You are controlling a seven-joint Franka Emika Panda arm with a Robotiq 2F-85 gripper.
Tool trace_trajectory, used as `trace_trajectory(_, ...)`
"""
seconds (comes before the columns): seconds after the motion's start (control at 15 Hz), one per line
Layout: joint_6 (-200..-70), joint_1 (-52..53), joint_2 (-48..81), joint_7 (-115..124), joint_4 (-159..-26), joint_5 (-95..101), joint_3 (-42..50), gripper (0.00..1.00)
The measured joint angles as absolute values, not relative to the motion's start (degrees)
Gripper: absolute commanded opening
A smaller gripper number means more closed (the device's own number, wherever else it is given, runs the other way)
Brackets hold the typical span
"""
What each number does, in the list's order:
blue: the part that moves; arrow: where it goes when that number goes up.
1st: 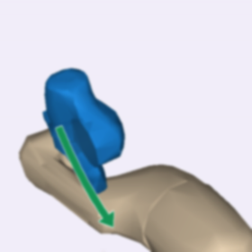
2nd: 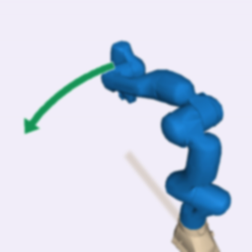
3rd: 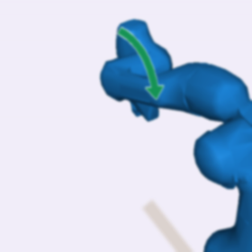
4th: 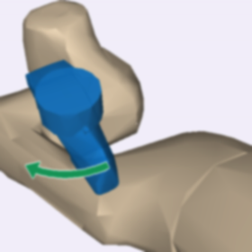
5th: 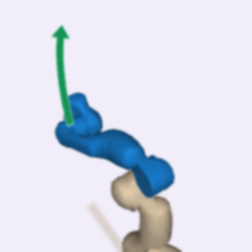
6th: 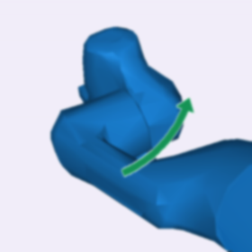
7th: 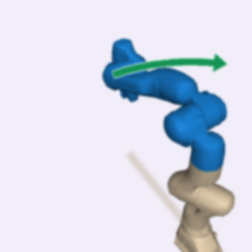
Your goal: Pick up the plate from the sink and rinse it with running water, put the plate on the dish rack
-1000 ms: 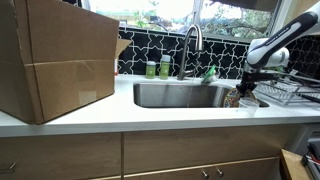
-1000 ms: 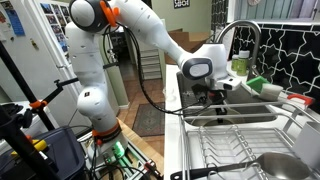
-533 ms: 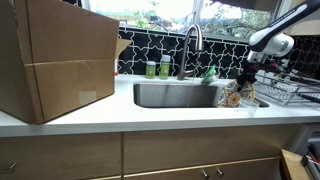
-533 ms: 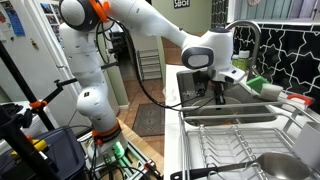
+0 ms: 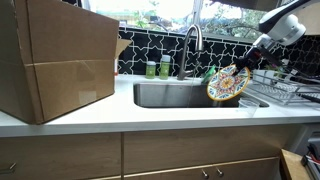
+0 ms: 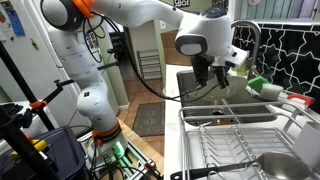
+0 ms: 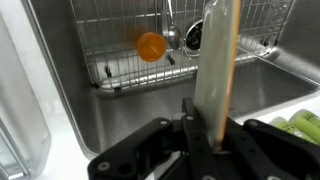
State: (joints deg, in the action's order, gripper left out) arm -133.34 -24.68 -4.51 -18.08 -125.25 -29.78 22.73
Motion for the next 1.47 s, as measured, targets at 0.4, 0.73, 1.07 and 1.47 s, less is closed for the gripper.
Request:
trace_trajectory(0.4, -133.55, -24.61, -7.4, -21.05, -126.0, -30.83, 23.38, 0.03)
trace_trajectory(0.73, -132.48, -22.88, -5.81, -22.91, -125.93, -40.04, 24.31, 0.03)
trace_trajectory(1.07, -128.83, -22.27, -1.21, -27.96, -124.44, -52.77, 24.4, 0.03)
trace_trajectory(1.47, -122.83, -23.84, 6.43, -34.48, -119.97, -59.83, 24.32, 0.03)
